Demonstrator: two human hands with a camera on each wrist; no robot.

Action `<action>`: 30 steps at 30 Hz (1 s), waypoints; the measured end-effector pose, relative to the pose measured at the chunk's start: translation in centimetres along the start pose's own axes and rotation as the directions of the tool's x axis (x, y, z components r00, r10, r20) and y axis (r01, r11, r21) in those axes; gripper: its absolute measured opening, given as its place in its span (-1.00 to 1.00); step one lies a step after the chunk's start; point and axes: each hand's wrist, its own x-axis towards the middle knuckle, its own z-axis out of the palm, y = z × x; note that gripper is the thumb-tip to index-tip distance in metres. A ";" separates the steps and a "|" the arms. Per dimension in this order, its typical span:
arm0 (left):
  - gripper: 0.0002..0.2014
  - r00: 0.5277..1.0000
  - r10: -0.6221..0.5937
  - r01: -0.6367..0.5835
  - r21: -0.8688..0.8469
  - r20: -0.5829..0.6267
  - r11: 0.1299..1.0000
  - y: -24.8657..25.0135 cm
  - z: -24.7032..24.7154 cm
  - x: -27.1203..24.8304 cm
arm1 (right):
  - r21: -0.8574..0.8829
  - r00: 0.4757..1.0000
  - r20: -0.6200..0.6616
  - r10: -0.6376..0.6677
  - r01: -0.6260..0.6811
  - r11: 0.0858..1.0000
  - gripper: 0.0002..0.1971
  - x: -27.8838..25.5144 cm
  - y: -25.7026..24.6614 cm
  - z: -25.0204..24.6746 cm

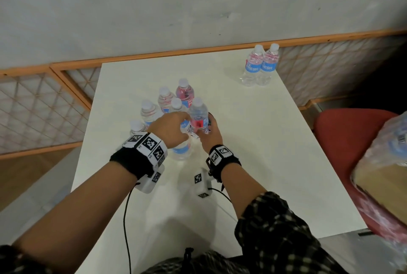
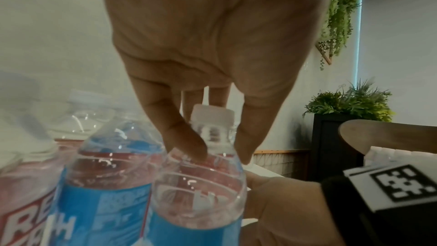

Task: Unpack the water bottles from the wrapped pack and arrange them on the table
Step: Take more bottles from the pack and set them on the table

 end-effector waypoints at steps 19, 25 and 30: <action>-0.63 0.947 0.276 -0.317 0.358 0.162 0.878 8.7 1.3 0.7 | -0.020 0.985 -0.081 0.156 -0.158 0.987 -0.61 -5.6 1.9 -14.1; -0.63 0.808 0.425 -0.559 0.302 0.409 0.772 18.5 9.4 2.2 | -0.001 0.923 -0.247 0.295 -0.305 0.952 -0.66 -13.5 5.6 -25.9; -0.60 0.704 0.580 -0.691 0.207 0.410 0.692 28.0 14.8 2.3 | 0.057 0.817 -0.450 0.361 -0.377 0.925 -0.65 -18.5 7.9 -34.9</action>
